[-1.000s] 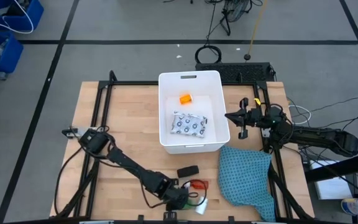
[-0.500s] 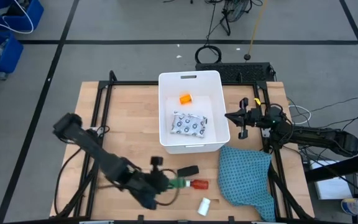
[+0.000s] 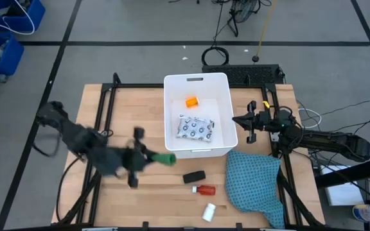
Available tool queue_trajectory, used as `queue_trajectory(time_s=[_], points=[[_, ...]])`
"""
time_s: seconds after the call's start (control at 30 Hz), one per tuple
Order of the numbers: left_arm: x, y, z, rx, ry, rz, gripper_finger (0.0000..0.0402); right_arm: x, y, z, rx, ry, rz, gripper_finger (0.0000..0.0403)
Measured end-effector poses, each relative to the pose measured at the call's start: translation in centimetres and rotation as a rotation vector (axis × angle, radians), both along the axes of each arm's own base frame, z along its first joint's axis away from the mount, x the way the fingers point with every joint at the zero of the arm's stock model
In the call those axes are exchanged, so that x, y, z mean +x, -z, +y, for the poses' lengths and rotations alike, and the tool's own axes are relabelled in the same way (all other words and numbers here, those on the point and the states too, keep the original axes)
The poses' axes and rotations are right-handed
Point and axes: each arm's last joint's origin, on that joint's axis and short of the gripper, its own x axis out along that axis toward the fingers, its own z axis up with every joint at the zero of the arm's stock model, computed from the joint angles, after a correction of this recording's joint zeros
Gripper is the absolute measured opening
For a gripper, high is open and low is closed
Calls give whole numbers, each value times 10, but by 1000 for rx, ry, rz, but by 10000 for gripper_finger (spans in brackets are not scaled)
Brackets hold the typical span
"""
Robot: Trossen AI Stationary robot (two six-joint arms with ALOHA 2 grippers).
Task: Pick & place medical supplies in basket/bin
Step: Put the green bandage into the white bin
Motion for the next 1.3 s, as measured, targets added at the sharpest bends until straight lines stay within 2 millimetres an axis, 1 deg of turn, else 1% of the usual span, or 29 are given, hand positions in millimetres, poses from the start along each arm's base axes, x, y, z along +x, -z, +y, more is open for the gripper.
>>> queue_trajectory(time_s=[0.13, 0.2, 0.27, 0.37, 0.47, 0.57, 0.63, 0.77, 0.83, 0.9, 0.97, 1.13, 1.23, 1.3], points=[[-24, -24, 35, 10, -1, -61, 54, 0, 1, 1, 14, -29, 5, 0], [-39, -32, 50, 1, 27, -95, 56, 0, 1, 1, 13, -43, 10, 0], [-55, -31, 64, 12, 57, -112, 53, 0, 1, 1, 13, -45, 12, 0], [-76, -20, 84, 16, 39, -142, 50, 0, 1, 1, -10, -48, 17, 0], [-95, -4, 103, 18, 21, -208, 54, 0, 2, 1, -14, -49, 20, 0], [-109, 21, 115, 37, -2, -283, 61, 0, 1, 1, -53, -43, 11, 0], [-116, 38, 122, 53, -33, -356, 59, 0, -1, 2, -84, -43, -1, 0], [-127, 75, 130, 55, -25, -476, 51, 0, -2, 2, -138, -32, -8, 0], [-128, 90, 133, 34, -49, -528, 53, 0, -2, 2, -140, -31, -10, 0], [-126, 108, 135, 4, -78, -536, 60, 0, -2, 2, -136, -30, -9, 0], [-123, 121, 137, -29, -103, -550, 64, 0, -2, 2, -147, -27, -10, 0], [-112, 161, 141, -53, -165, -536, 55, 0, -2, 2, -215, -13, -9, 0], [-110, 176, 145, -56, -200, -551, 54, 0, -2, 2, -242, -8, -8, 0], [-110, 177, 148, -62, -225, -565, 60, 0, -2, 2, -244, -7, -8, 0]])
